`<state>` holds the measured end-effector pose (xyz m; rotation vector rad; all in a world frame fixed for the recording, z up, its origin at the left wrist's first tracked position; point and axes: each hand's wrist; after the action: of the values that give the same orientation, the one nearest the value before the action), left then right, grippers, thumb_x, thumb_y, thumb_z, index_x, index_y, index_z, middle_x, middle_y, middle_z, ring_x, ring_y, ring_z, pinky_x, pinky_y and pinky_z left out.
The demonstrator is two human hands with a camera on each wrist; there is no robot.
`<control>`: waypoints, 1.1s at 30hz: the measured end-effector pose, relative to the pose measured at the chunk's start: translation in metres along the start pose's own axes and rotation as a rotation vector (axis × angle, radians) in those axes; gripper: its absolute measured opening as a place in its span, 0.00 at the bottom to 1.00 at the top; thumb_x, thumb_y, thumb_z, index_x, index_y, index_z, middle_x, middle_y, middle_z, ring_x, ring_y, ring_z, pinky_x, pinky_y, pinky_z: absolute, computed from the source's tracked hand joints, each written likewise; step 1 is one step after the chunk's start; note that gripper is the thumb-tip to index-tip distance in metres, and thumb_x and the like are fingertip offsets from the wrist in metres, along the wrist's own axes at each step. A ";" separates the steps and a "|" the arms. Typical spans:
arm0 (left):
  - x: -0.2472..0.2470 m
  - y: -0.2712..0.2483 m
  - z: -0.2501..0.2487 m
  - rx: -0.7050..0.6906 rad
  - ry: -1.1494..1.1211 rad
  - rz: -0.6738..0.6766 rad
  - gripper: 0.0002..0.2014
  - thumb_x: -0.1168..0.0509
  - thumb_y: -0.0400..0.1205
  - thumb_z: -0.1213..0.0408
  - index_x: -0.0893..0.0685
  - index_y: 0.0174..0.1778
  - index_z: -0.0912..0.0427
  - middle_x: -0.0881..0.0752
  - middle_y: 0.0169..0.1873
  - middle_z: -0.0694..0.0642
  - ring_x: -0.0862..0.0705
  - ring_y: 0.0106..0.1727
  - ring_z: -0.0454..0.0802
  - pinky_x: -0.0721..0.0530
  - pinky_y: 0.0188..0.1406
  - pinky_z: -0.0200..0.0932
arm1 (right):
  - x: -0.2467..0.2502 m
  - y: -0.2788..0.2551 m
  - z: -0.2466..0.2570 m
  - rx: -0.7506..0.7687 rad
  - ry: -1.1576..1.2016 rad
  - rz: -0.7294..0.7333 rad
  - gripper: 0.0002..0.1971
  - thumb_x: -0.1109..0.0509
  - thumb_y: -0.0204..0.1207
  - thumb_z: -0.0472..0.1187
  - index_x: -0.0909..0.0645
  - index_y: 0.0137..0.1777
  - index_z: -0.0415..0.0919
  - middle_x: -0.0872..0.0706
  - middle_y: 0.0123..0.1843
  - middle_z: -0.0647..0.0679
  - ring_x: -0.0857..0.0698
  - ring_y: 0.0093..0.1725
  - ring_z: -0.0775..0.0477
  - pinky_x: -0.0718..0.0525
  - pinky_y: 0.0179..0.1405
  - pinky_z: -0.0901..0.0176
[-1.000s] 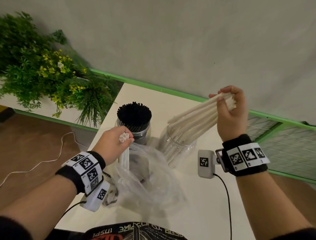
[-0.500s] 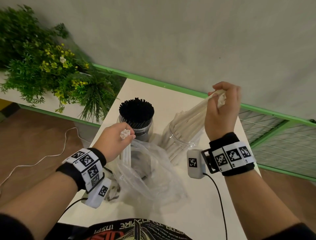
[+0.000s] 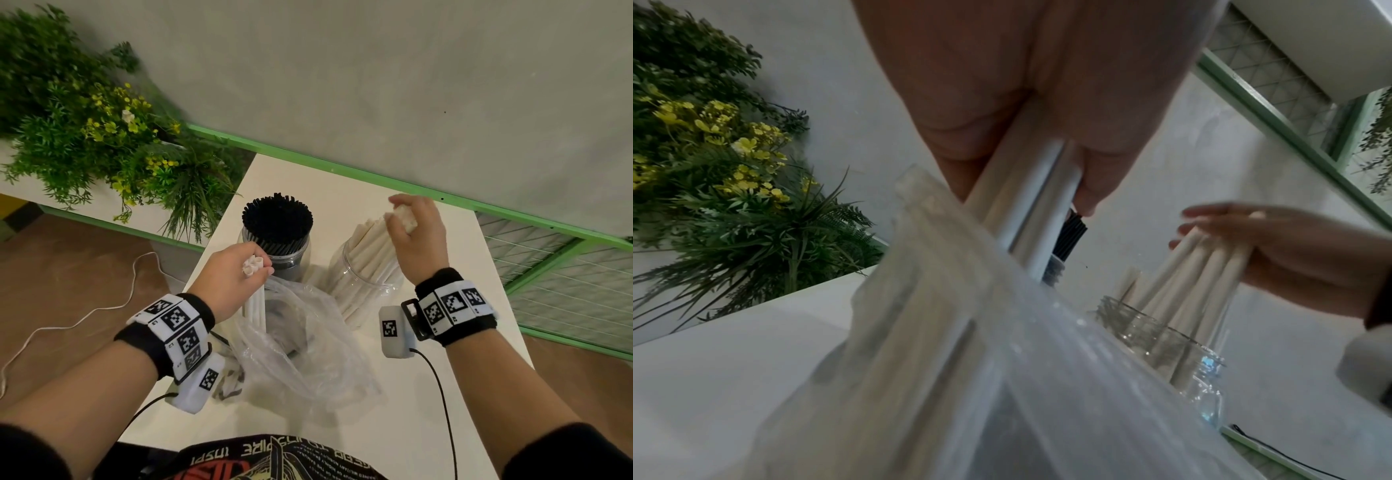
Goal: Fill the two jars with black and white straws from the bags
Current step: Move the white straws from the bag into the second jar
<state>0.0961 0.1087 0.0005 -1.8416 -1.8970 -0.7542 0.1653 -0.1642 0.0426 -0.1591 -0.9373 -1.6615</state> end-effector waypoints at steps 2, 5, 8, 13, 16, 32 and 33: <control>0.000 0.000 0.000 0.001 0.000 0.002 0.04 0.31 0.79 0.64 0.18 0.40 0.52 0.17 0.38 0.41 0.21 0.40 0.34 0.31 0.34 0.19 | 0.001 -0.004 -0.015 -0.015 -0.088 0.101 0.12 0.28 0.77 0.37 0.17 0.61 0.41 0.22 0.63 0.49 0.26 0.60 0.61 0.32 0.62 0.79; 0.000 0.000 0.002 0.004 -0.007 0.000 0.04 0.31 0.79 0.63 0.18 0.40 0.51 0.17 0.39 0.42 0.21 0.41 0.35 0.31 0.34 0.20 | -0.001 -0.018 -0.026 0.044 -0.162 0.110 0.15 0.31 0.77 0.32 0.19 0.64 0.38 0.23 0.66 0.46 0.24 0.65 0.52 0.28 0.69 0.64; -0.001 0.000 0.003 0.013 -0.019 0.007 0.04 0.31 0.79 0.63 0.18 0.40 0.51 0.16 0.38 0.44 0.20 0.40 0.36 0.30 0.33 0.21 | -0.012 -0.035 -0.034 0.088 -0.268 0.220 0.24 0.42 0.79 0.25 0.27 0.74 0.37 0.27 0.76 0.44 0.29 0.75 0.46 0.34 0.76 0.58; 0.000 0.001 0.002 -0.004 -0.010 0.012 0.04 0.31 0.79 0.63 0.18 0.40 0.51 0.16 0.38 0.43 0.20 0.39 0.36 0.30 0.33 0.21 | -0.019 -0.038 -0.033 0.022 -0.227 0.282 0.23 0.50 0.87 0.41 0.38 0.82 0.45 0.36 0.83 0.50 0.43 0.83 0.54 0.46 0.82 0.58; 0.000 0.000 0.002 -0.003 -0.004 0.014 0.04 0.31 0.79 0.62 0.18 0.40 0.50 0.16 0.38 0.42 0.20 0.39 0.35 0.30 0.33 0.22 | -0.025 -0.032 -0.036 0.209 -0.532 0.468 0.31 0.58 0.82 0.58 0.42 0.83 0.47 0.40 0.84 0.50 0.47 0.84 0.49 0.56 0.82 0.53; 0.002 0.006 0.004 -0.009 0.030 0.048 0.04 0.31 0.80 0.61 0.19 0.40 0.49 0.17 0.41 0.42 0.22 0.36 0.31 0.32 0.31 0.26 | -0.030 0.035 -0.042 0.245 -0.361 0.164 0.19 0.31 0.76 0.58 0.16 0.60 0.48 0.17 0.49 0.50 0.21 0.51 0.45 0.21 0.47 0.54; 0.002 0.006 0.004 -0.005 0.029 0.046 0.04 0.31 0.80 0.61 0.19 0.40 0.49 0.17 0.41 0.42 0.22 0.36 0.32 0.32 0.31 0.26 | -0.031 0.035 -0.043 0.222 -0.379 0.195 0.20 0.32 0.77 0.57 0.17 0.63 0.48 0.17 0.49 0.49 0.22 0.52 0.43 0.21 0.49 0.53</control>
<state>0.1021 0.1123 -0.0006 -1.8606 -1.8304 -0.7669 0.2218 -0.1687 0.0133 -0.4112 -1.3393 -1.3600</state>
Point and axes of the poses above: each hand's wrist, its own y-axis towards the middle knuckle, its own x-axis out of the back of the hand, z = x × y
